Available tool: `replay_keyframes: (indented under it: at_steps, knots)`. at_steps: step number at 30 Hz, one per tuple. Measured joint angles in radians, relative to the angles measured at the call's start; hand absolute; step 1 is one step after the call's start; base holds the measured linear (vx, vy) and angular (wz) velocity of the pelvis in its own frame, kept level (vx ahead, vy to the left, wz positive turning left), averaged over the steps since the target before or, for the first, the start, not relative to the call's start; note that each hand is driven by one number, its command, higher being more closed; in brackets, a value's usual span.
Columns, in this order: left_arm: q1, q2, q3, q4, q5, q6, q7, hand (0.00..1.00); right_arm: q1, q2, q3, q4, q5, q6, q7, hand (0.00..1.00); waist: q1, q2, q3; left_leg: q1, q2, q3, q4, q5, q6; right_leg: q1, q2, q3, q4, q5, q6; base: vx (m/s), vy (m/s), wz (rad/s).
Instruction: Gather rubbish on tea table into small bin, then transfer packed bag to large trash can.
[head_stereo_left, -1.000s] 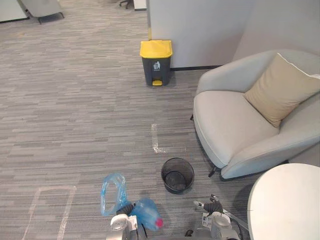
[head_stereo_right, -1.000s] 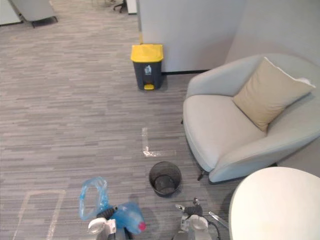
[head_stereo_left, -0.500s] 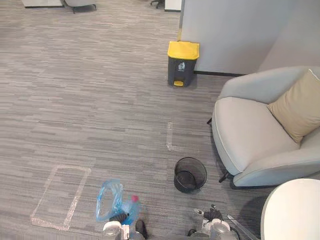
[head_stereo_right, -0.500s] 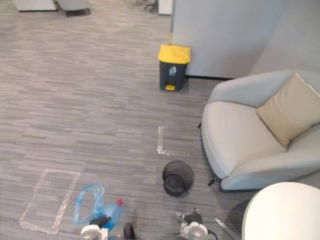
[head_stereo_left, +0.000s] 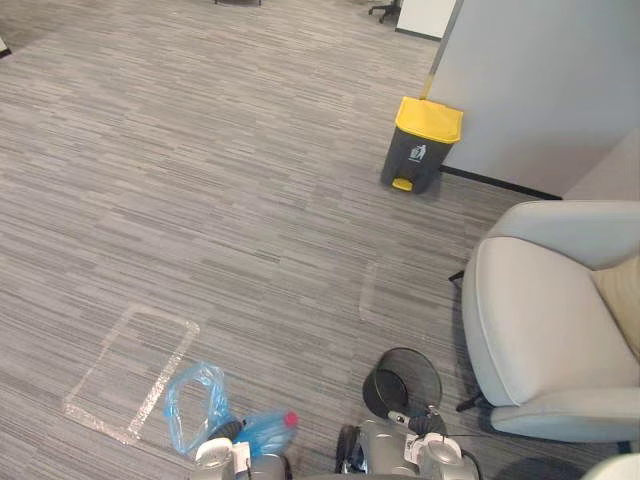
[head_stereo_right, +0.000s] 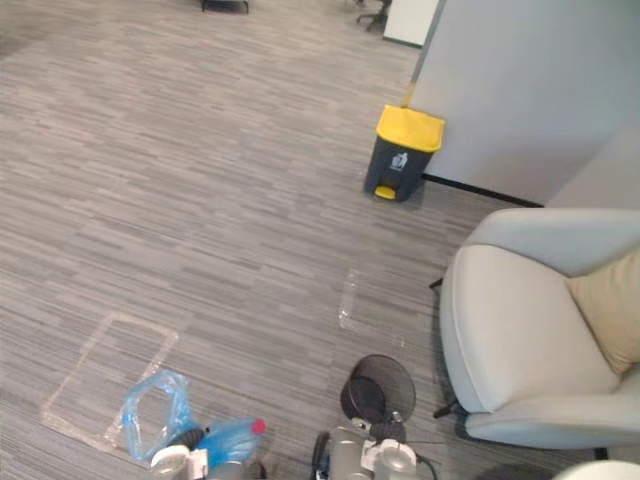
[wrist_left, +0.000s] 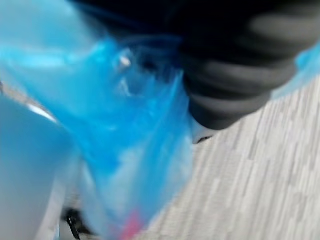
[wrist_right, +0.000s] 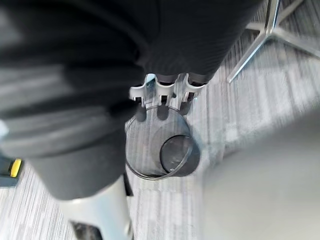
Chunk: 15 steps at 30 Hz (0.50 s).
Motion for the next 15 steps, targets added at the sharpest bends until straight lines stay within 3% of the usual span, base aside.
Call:
replay_keyframes:
  at_steps: [1, 3, 4, 6, 8, 10, 11, 12, 13, 15]
  knots:
    - [-0.001, -0.019, 0.001, -0.001, 0.001, 0.001, -0.001, 1.00, 0.003, -0.021, 0.004, 0.005, -0.001, 0.001, 0.001, 0.00, 0.004, 0.044, -0.015, -0.035, 0.042, 0.002, 0.109, -0.020, -0.018, 0.031, 0.022, -0.048, -0.023, -0.018, -0.011, 0.53, -0.095, 0.71]
    - [-0.003, -0.036, 0.003, -0.002, 0.001, 0.001, -0.007, 1.00, -0.008, -0.024, 0.011, 0.005, 0.000, 0.002, 0.001, 0.00, 0.007, 0.069, -0.012, -0.116, 0.090, 0.048, 0.319, 0.027, -0.089, 0.092, 0.043, -0.075, -0.073, -0.024, -0.015, 0.61, -0.078, 0.44]
    - [-0.001, -0.041, 0.013, -0.011, 0.001, 0.003, -0.010, 1.00, -0.007, -0.020, 0.023, 0.005, 0.000, 0.006, 0.001, 0.00, 0.011, 0.076, -0.005, -0.159, 0.129, 0.086, 0.472, 0.083, -0.102, 0.181, 0.062, -0.064, -0.140, -0.024, -0.016, 0.57, -0.034, 0.06]
    - [0.004, -0.035, 0.021, -0.038, 0.001, 0.002, -0.017, 1.00, -0.023, -0.013, 0.033, 0.007, 0.001, 0.013, 0.000, 0.00, 0.027, 0.064, 0.004, -0.173, 0.178, 0.161, 0.548, 0.055, -0.059, 0.301, 0.069, -0.019, -0.220, -0.025, -0.016, 0.58, 0.005, -0.15]
    - [0.012, -0.036, 0.021, -0.056, 0.001, -0.001, -0.018, 1.00, -0.047, -0.009, 0.031, 0.007, 0.010, 0.014, -0.005, 0.00, 0.033, 0.049, 0.011, -0.229, 0.189, 0.200, 0.490, 0.023, -0.033, 0.370, 0.048, 0.029, -0.250, -0.026, -0.018, 0.44, 0.087, -0.34]
    - [0.004, -0.037, 0.021, -0.071, 0.001, -0.003, -0.018, 1.00, -0.077, -0.006, 0.030, 0.006, 0.027, 0.014, -0.011, 0.00, 0.035, 0.049, 0.016, -0.283, 0.185, 0.207, 0.313, 0.044, -0.022, 0.377, 0.017, 0.066, -0.222, -0.028, -0.016, 0.33, 0.184, -0.59]
    - [0.005, -0.041, 0.021, -0.073, 0.001, -0.006, -0.017, 1.00, -0.083, 0.000, 0.029, 0.004, 0.027, 0.013, -0.015, 0.00, 0.039, 0.056, 0.016, -0.289, 0.178, 0.164, 0.146, 0.134, -0.022, 0.381, 0.004, 0.096, -0.194, -0.040, 0.005, 0.36, 0.290, -0.90]
    - [0.007, -0.055, 0.022, -0.073, 0.001, -0.010, -0.016, 1.00, -0.074, 0.004, 0.029, 0.003, 0.027, 0.013, -0.016, 0.00, 0.050, 0.078, 0.009, -0.270, 0.184, 0.109, 0.010, 0.325, -0.057, 0.381, 0.002, 0.134, -0.170, -0.064, 0.044, 0.36, 0.320, -0.90]
    - [-0.002, -0.041, 0.022, -0.059, 0.001, -0.011, -0.015, 1.00, -0.071, 0.001, 0.046, 0.014, 0.029, 0.017, -0.013, 0.00, 0.055, 0.047, 0.006, -0.267, 0.161, 0.132, 0.049, 0.290, -0.052, 0.382, -0.023, 0.167, -0.164, -0.082, 0.069, 0.43, 0.361, -0.71]
    - [-0.033, -0.035, 0.021, -0.054, 0.001, -0.010, -0.015, 1.00, -0.074, 0.011, 0.046, 0.009, 0.028, 0.022, -0.009, 0.00, 0.057, 0.027, 0.007, -0.252, 0.149, 0.174, 0.086, 0.213, -0.034, 0.366, -0.053, 0.219, -0.127, -0.049, 0.075, 0.40, 0.336, -0.53]
